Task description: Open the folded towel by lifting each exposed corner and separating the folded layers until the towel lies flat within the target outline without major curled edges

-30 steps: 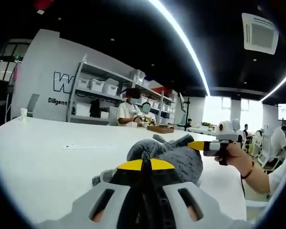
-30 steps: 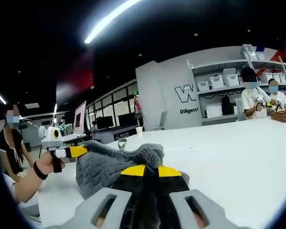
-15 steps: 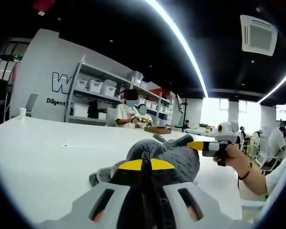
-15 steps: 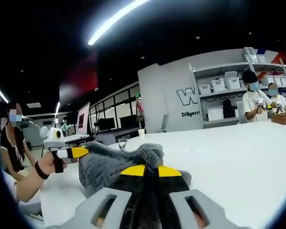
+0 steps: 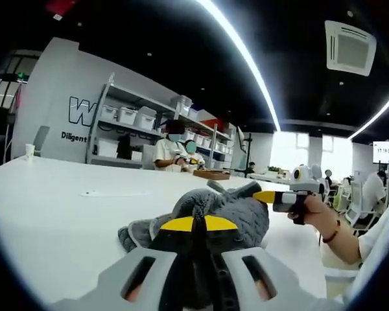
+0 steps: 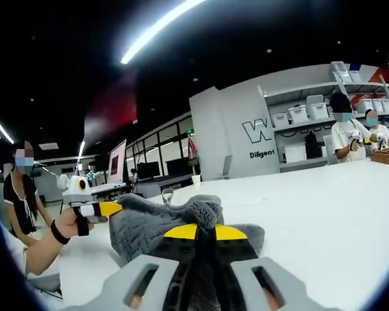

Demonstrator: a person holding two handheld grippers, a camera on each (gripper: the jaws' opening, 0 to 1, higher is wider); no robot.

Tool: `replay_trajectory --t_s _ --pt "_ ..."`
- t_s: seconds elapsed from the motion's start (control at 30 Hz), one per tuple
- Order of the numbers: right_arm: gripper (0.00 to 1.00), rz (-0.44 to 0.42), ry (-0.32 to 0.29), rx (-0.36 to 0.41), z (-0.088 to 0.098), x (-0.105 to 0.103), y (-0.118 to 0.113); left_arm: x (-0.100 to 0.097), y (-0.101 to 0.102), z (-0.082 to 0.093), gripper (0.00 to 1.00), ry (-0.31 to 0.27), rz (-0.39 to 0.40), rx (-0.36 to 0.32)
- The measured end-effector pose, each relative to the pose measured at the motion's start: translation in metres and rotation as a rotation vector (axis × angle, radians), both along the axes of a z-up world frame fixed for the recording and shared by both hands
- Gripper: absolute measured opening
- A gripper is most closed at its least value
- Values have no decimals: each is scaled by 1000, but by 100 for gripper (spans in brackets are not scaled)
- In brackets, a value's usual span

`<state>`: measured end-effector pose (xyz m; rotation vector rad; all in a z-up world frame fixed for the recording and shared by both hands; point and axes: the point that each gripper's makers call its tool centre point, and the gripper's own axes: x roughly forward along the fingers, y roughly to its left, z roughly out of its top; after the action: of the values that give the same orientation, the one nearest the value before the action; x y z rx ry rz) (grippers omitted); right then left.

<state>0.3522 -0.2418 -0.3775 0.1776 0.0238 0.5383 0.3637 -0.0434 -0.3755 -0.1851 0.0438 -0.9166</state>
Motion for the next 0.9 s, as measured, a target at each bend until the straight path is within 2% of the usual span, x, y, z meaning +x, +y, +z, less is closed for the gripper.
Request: replay_trajectory --t_s 0.73,0.8,0.9 --pt "0 39 -2 -35 -12 -24 3 -27 3 -12 1 -7 -34 -21" --pt "0 58 -36 -96 -12 -28 6 -29 4 -13 1 -11 -32 -17" --pt "0 63 -33 -107 -15 -33 8 -36 6 -17 1 -12 -42 -19"
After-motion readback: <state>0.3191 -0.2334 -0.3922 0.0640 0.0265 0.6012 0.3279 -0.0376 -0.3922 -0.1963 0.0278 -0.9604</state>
